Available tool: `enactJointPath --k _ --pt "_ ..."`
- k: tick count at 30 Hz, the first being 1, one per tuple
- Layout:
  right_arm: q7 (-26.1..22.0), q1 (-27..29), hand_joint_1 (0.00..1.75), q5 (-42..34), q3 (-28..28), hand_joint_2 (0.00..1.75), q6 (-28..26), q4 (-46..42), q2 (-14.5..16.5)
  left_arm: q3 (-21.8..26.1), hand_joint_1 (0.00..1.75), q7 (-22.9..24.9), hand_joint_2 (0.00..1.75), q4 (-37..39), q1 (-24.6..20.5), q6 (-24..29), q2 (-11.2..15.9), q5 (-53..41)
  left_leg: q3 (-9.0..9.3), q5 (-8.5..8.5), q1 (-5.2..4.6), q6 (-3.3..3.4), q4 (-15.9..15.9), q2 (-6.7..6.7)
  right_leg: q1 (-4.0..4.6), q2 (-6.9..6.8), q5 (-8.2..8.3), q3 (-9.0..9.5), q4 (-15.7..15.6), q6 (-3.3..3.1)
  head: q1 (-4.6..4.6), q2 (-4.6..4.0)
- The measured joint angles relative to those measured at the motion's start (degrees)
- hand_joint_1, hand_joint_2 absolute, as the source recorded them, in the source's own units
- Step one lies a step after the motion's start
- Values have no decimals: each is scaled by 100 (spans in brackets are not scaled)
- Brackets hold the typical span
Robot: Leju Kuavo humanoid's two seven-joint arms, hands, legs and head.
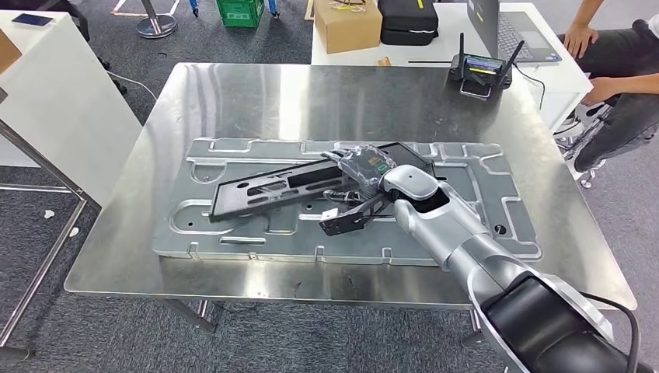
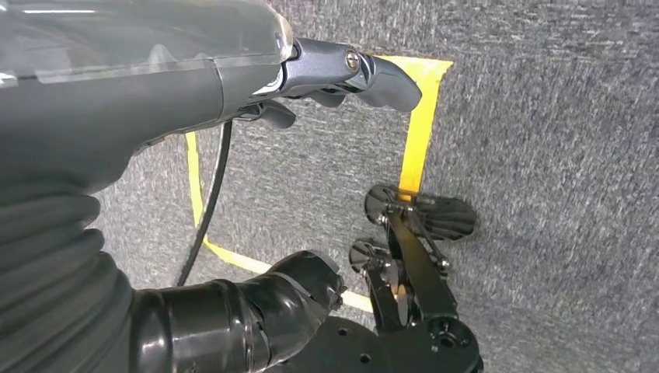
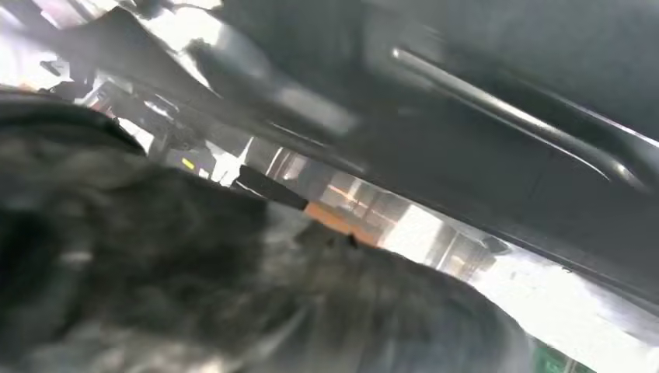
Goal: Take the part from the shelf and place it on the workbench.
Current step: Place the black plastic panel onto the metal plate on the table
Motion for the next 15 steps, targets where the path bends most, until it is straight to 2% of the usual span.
enactJointPath --k 1,5,15 --pt "-1 0 0 0 0 0 -1 22 5 5 0 -1 175 11 0 0 10 -1 3 0 0 -5 -4 0 0 0 -2 2 0 -5 0 0" --pt "-1 2 0 0 0 0 -1 94 25 44 0 -5 0 44 -7 59 24 -10 10 1 0 -18 -14 0 0 1 -8 4 0 -17 0 0" --pt "63 71 0 -14 0 0 -52 170 154 158 0 59 0 55 -35 98 97 -115 10 -15 -12 -17 0 4 -18 6 -10 9 -2 -15 0 0"
